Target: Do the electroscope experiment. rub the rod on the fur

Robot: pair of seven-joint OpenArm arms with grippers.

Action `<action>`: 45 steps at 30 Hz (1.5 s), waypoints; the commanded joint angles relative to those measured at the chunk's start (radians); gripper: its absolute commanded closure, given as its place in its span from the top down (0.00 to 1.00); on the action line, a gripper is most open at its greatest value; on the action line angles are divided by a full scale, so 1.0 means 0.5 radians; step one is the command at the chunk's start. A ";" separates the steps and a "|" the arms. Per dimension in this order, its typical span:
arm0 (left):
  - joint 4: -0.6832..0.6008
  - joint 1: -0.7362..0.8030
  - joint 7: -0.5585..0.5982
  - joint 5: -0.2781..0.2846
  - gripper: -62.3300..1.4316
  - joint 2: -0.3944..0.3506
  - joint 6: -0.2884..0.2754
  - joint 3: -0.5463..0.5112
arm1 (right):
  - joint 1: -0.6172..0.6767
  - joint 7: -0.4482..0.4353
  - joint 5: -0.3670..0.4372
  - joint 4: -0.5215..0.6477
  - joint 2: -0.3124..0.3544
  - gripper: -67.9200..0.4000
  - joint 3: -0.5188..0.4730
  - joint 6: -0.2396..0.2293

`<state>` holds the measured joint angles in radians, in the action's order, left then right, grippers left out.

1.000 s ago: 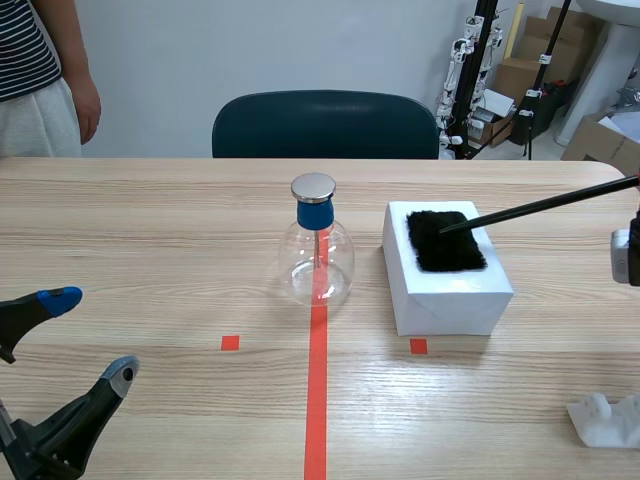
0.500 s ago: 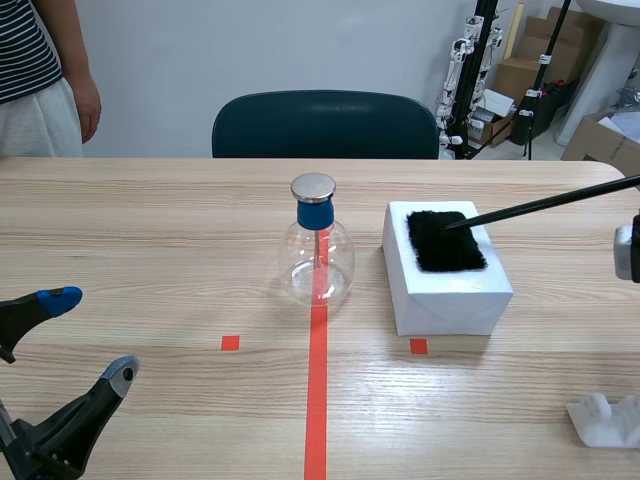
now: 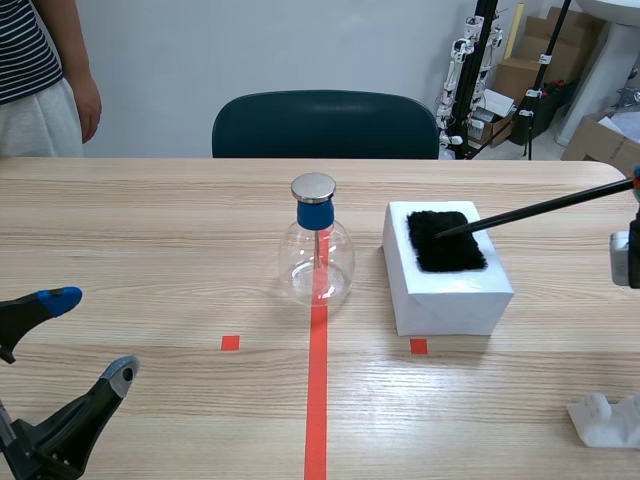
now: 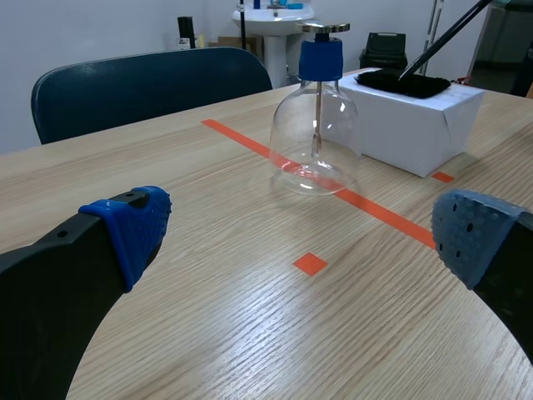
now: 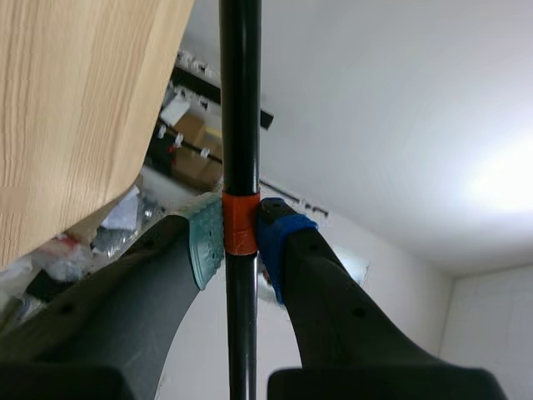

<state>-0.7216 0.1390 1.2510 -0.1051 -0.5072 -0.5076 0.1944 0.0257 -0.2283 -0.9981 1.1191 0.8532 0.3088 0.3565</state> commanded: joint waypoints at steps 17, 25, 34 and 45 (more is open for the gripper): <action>-0.010 0.004 0.034 0.015 1.00 -0.023 -0.001 -0.008 | -0.046 -0.130 0.037 0.026 0.026 0.01 -0.035 -0.089; -0.010 0.004 0.034 0.015 1.00 -0.023 -0.001 -0.008 | -0.046 -0.143 0.043 0.024 0.043 0.01 -0.035 -0.154; -0.010 0.004 0.034 0.015 1.00 -0.023 -0.001 -0.008 | -0.046 -0.204 0.045 0.024 0.039 0.01 -0.035 -0.147; -0.010 0.004 0.034 0.015 1.00 -0.023 -0.001 -0.008 | -0.046 -0.275 0.051 0.024 0.044 0.01 -0.035 -0.146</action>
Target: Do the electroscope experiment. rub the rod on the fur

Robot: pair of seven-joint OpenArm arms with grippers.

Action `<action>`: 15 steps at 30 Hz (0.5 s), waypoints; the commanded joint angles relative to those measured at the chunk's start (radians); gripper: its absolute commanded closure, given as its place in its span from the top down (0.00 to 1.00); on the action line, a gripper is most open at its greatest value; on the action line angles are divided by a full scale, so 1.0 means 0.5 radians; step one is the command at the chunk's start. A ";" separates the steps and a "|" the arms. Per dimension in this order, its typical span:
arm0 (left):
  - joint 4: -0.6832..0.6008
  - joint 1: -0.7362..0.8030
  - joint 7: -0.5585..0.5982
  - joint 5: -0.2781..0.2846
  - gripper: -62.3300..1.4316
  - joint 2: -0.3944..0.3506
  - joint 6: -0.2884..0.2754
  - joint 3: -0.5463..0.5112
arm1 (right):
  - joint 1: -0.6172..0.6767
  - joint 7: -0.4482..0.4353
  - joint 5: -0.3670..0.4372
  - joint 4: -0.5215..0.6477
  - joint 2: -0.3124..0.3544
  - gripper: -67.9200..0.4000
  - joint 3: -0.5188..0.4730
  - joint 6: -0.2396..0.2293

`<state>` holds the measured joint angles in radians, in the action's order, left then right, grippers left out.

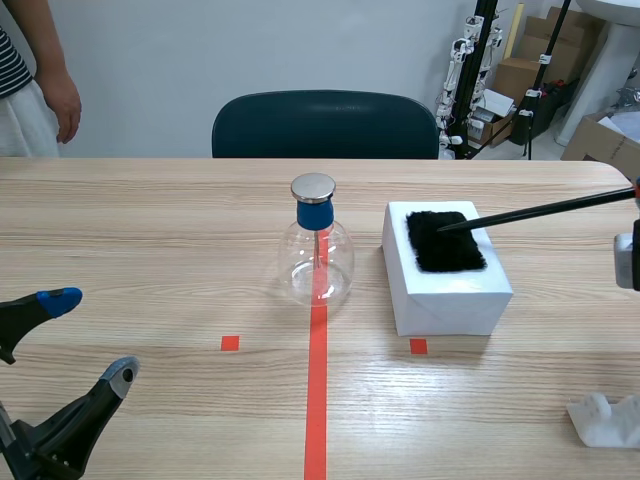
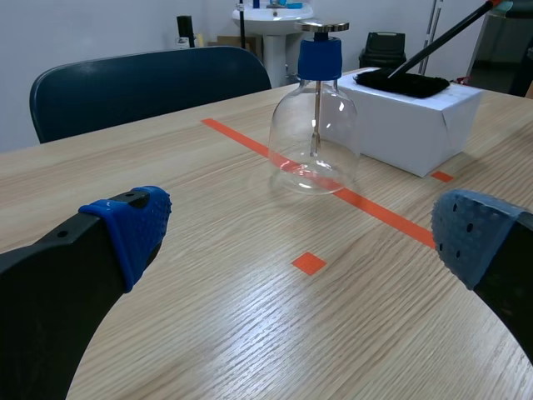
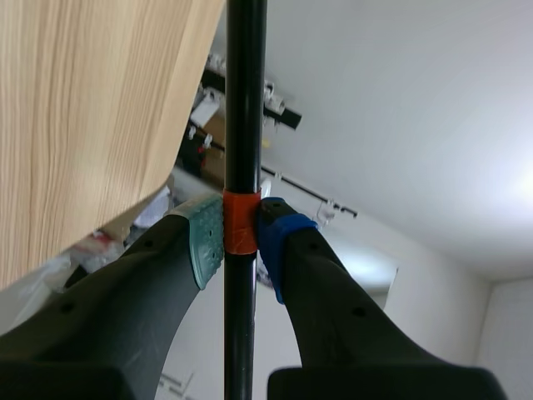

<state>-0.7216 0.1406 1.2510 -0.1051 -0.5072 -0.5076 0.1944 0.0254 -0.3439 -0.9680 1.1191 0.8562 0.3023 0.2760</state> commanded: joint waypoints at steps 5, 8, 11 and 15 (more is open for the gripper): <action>-0.010 0.001 0.034 0.015 1.00 -0.023 -0.001 -0.008 | -0.045 -0.175 -0.008 0.024 0.038 0.01 -0.022 0.015; -0.010 0.001 0.034 0.015 1.00 -0.023 -0.001 -0.008 | -0.045 -0.012 0.008 0.024 0.039 0.01 -0.022 0.014; -0.010 0.001 0.034 0.015 1.00 -0.023 -0.001 -0.008 | -0.045 0.157 0.022 0.024 0.040 0.01 -0.022 -0.014; -0.010 0.001 0.034 0.015 1.00 -0.023 -0.001 -0.008 | -0.045 0.211 0.021 0.024 0.045 0.01 -0.022 -0.031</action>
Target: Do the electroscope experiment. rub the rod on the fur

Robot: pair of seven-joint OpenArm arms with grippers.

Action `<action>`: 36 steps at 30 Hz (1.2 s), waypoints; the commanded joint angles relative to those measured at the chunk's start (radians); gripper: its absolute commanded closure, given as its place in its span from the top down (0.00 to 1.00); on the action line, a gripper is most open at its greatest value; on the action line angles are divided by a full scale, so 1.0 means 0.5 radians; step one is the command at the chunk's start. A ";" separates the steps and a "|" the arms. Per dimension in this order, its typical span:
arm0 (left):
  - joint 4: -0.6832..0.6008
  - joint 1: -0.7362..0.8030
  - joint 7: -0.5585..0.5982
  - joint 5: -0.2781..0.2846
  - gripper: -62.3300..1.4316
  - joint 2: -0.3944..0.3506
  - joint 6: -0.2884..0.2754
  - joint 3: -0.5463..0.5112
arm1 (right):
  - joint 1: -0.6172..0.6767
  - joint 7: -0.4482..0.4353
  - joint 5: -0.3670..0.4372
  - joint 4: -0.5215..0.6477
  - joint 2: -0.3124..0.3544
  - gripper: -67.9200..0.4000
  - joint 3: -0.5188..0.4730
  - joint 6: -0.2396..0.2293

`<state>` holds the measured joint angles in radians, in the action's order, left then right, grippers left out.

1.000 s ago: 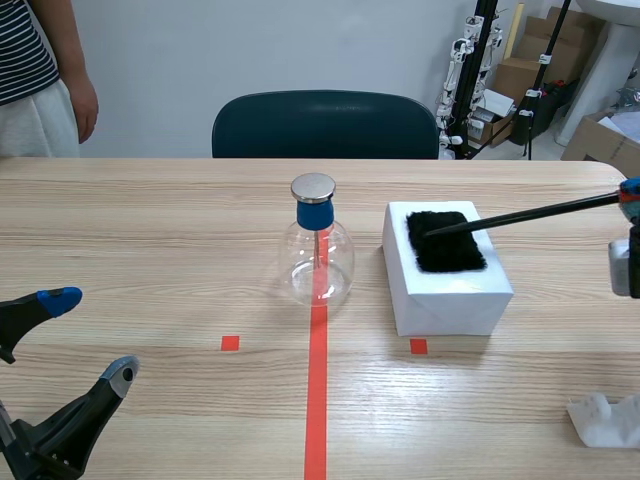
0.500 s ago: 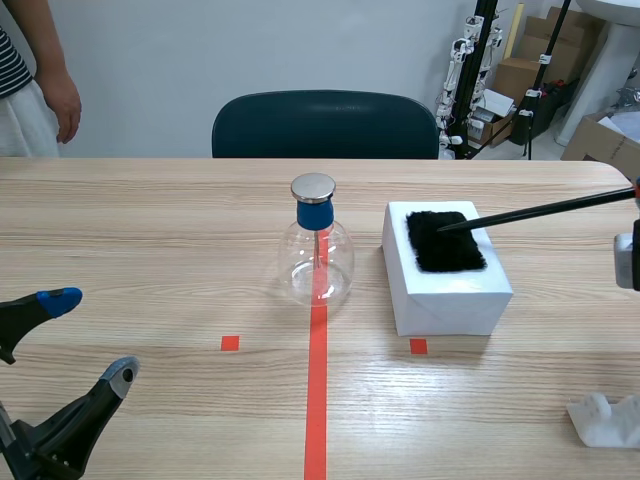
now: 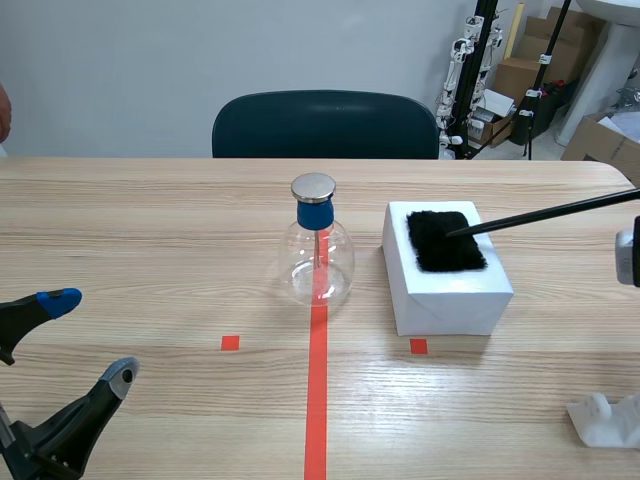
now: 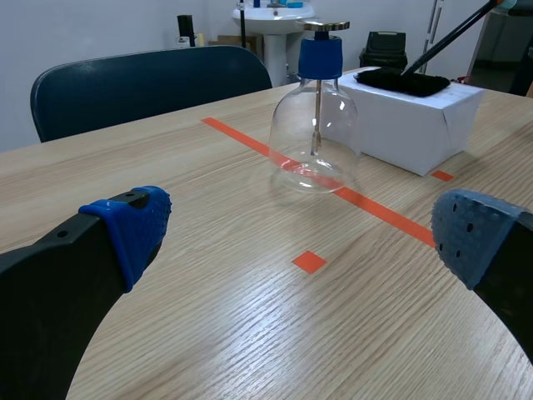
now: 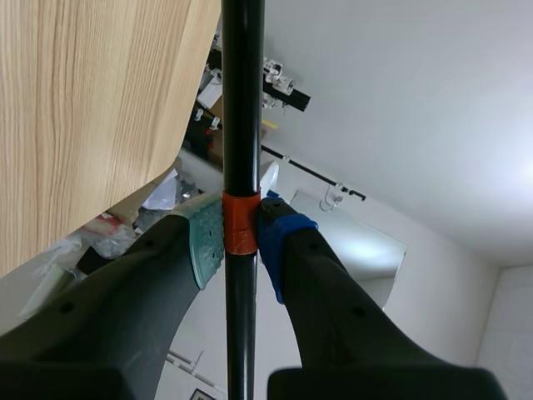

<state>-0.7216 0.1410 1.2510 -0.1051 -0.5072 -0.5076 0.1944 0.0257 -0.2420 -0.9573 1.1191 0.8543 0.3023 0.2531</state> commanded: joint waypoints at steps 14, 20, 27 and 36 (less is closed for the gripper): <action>-0.010 0.000 0.034 0.015 1.00 -0.023 -0.001 -0.008 | -0.046 -0.075 0.001 0.024 0.049 0.01 -0.022 0.019; -0.010 0.000 0.034 0.015 1.00 -0.023 -0.001 -0.008 | -0.046 0.046 0.016 0.024 0.070 0.01 -0.022 0.015; -0.010 0.000 0.034 0.015 1.00 -0.023 -0.001 -0.008 | -0.046 -0.325 0.015 0.024 0.063 0.01 -0.022 0.019; -0.010 0.000 0.034 0.015 1.00 -0.023 -0.001 -0.008 | -0.045 -0.041 0.054 0.024 0.076 0.01 -0.022 0.014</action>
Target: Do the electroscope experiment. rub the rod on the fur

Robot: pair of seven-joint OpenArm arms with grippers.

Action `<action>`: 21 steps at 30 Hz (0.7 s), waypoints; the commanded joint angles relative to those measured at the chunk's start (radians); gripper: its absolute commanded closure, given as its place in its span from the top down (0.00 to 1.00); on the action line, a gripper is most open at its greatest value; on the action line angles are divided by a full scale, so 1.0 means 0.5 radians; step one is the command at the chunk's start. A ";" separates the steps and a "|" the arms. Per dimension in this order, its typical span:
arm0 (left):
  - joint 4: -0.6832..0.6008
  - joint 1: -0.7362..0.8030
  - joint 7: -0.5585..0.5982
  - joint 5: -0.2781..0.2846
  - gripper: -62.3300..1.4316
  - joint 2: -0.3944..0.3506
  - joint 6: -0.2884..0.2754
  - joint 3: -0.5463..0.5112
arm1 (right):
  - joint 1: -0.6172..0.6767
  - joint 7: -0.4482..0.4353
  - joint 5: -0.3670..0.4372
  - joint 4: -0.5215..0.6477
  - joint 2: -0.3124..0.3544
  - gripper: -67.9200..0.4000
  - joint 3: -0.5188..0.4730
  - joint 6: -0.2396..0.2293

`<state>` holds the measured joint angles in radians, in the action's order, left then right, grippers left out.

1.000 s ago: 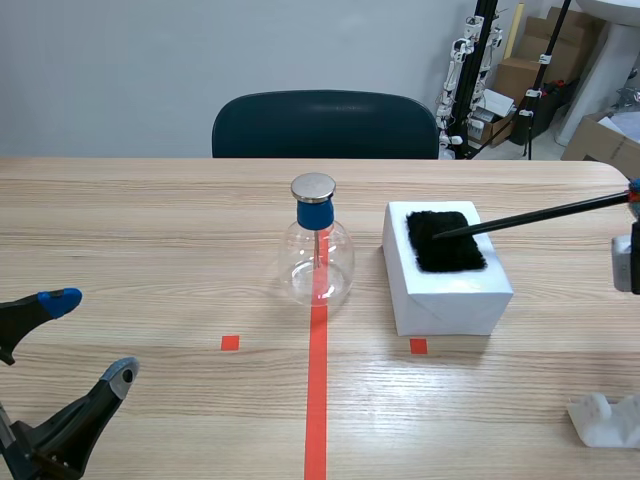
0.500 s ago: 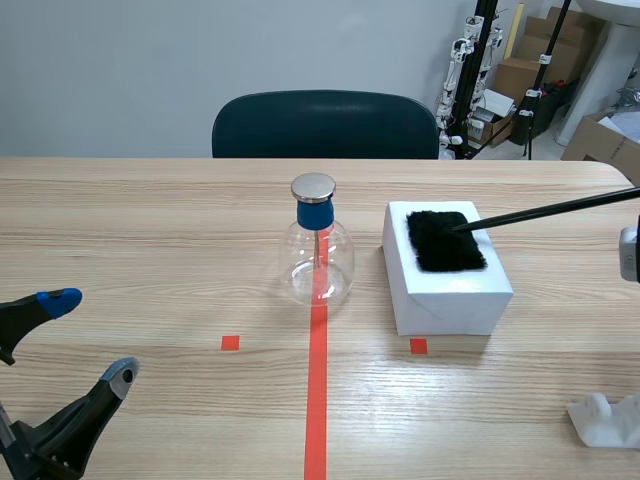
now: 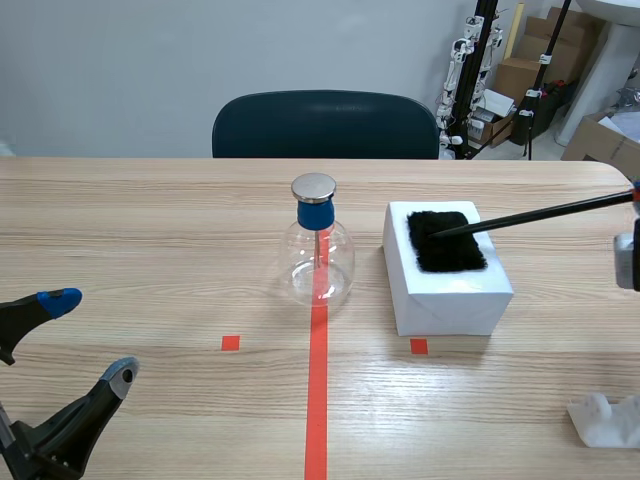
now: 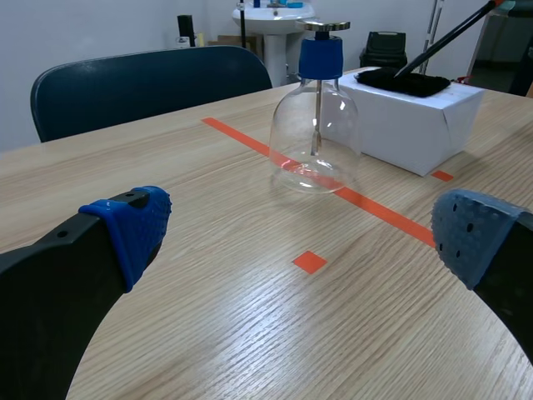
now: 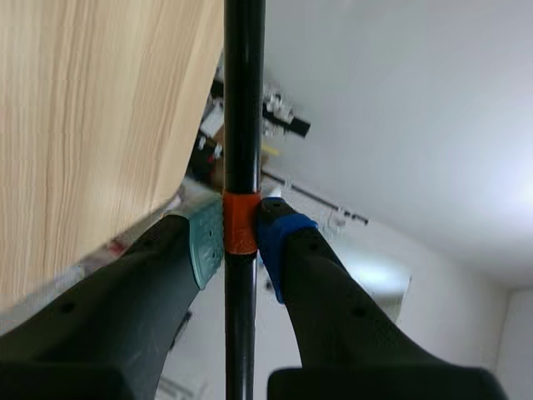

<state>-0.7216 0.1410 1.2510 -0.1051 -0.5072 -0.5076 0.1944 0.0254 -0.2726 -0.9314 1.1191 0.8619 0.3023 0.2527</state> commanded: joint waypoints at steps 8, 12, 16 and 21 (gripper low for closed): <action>-0.010 0.000 0.034 0.015 1.00 -0.023 -0.001 -0.008 | -0.044 -0.121 0.001 0.024 0.060 0.01 -0.022 0.016; -0.010 0.000 0.034 0.015 1.00 -0.023 -0.001 -0.008 | -0.044 -0.340 0.001 0.024 0.060 0.01 -0.022 0.017; -0.010 0.000 0.034 0.015 1.00 -0.023 -0.001 -0.008 | -0.044 -0.363 0.002 0.024 0.060 0.01 -0.022 0.017; -0.010 0.000 0.034 0.015 1.00 -0.023 -0.001 -0.008 | -0.044 -0.048 0.008 0.024 0.062 0.01 -0.022 0.015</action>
<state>-0.7216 0.1410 1.2510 -0.1051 -0.5072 -0.5076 0.1944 0.0254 -0.3073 -0.9276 1.1191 0.8680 0.3023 0.2527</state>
